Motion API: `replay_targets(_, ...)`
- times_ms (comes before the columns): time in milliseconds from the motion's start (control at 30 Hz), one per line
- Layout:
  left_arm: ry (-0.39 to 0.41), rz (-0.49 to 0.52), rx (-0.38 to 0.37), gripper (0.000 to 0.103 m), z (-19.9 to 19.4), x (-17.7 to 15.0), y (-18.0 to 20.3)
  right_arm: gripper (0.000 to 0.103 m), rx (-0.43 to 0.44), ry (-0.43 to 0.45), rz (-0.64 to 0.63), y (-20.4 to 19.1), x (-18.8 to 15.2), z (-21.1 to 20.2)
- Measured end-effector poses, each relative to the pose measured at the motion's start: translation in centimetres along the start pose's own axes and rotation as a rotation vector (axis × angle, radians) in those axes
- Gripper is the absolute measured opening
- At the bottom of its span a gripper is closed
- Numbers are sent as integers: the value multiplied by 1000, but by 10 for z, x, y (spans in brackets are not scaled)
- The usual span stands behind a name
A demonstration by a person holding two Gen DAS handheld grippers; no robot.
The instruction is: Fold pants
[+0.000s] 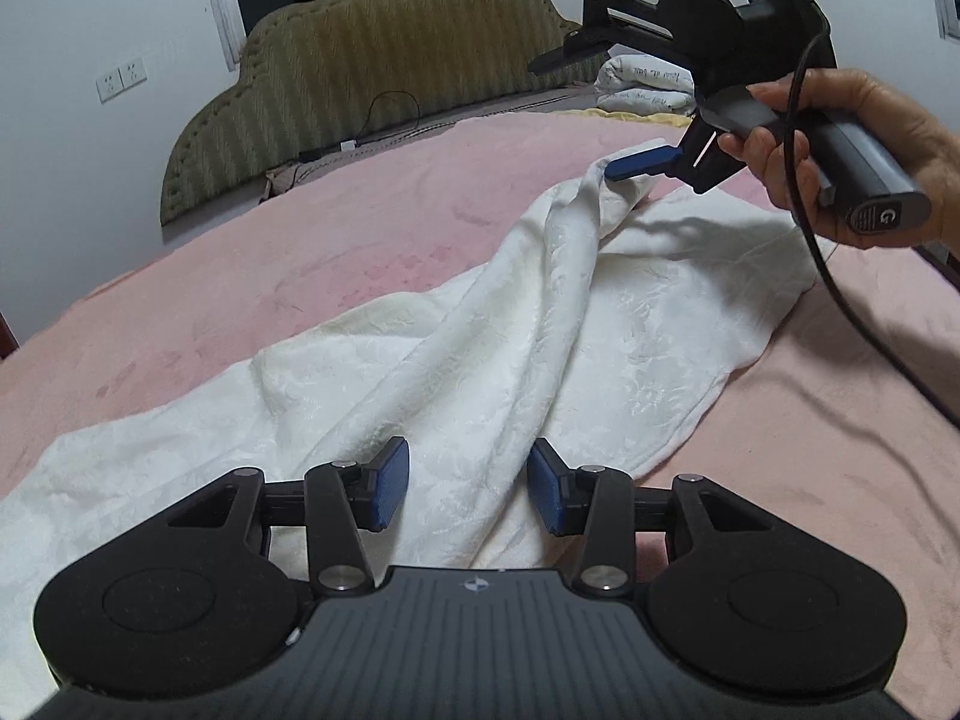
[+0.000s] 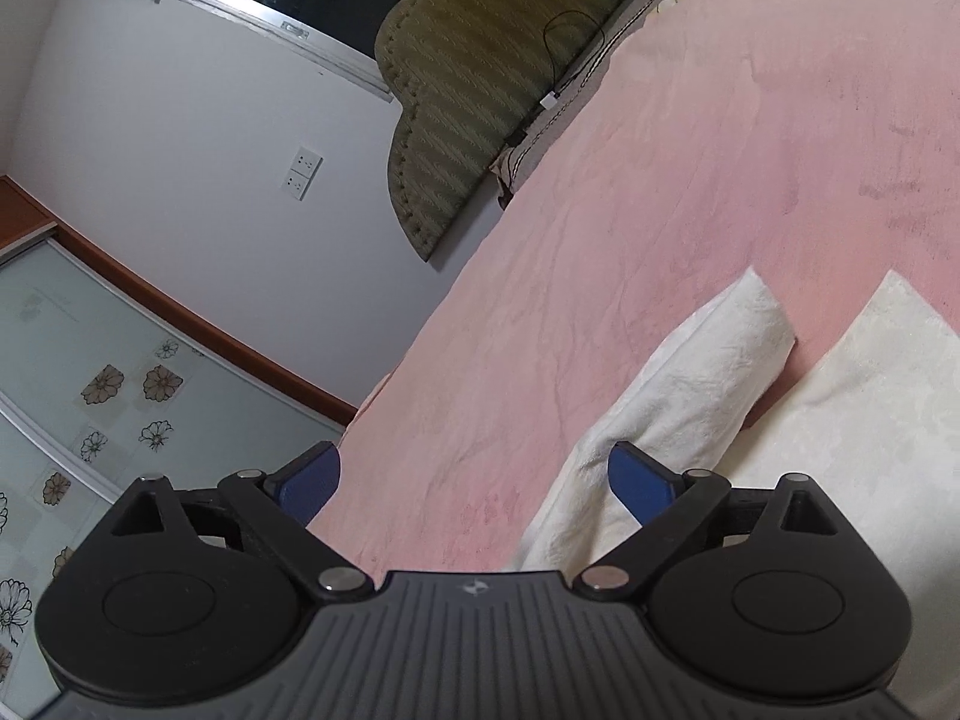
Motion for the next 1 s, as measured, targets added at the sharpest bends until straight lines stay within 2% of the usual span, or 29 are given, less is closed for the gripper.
replay_targets(133, -1, -17, 32, 50, 4, 0, -1, 98, -12, -17, -14, 4, -1, 3)
replay_targets(167, -2, -45, 35, 45, 4, 1, -4, 100, -4, -14, -15, 4, -2, 4)
replay_targets(233, -8, -100, 37, 41, 6, 1, -11, 103, 13, -14, -26, 0, -1, 11)
replay_targets(367, -20, -201, 26, 40, 9, 0, -21, 103, 8, -58, -84, -7, -1, 45)
replay_targets(500, -21, -242, 13, 42, 9, -2, -26, 103, -52, -124, -120, -3, -5, 78)
replay_targets(567, -21, -249, 5, 44, 9, -3, -27, 103, -39, -104, -106, -5, -2, 71)
replay_targets(700, -19, -265, -4, 44, 9, -4, -28, 103, 55, -15, -69, -10, 4, 30)
replay_targets(767, -19, -281, -10, 44, 9, -4, -31, 103, 40, 2, -46, -6, 3, 11)
replay_targets(833, -17, -289, -15, 45, 8, -5, -32, 103, 0, -21, -15, 1, -1, 1)
replay_targets(1000, -13, -276, -23, 48, 7, -5, -28, 103, -64, -43, 35, 25, -8, 0)
Point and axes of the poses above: each gripper's, at about its wrist camera, not at the fingertips, and z roughly the way its jaws point, y to its right, x to its top, the point moved 2 cm from there along z, roughly the way its jaws point, and after that the axes turned 6 degrees about y, right-handed, at the moved point
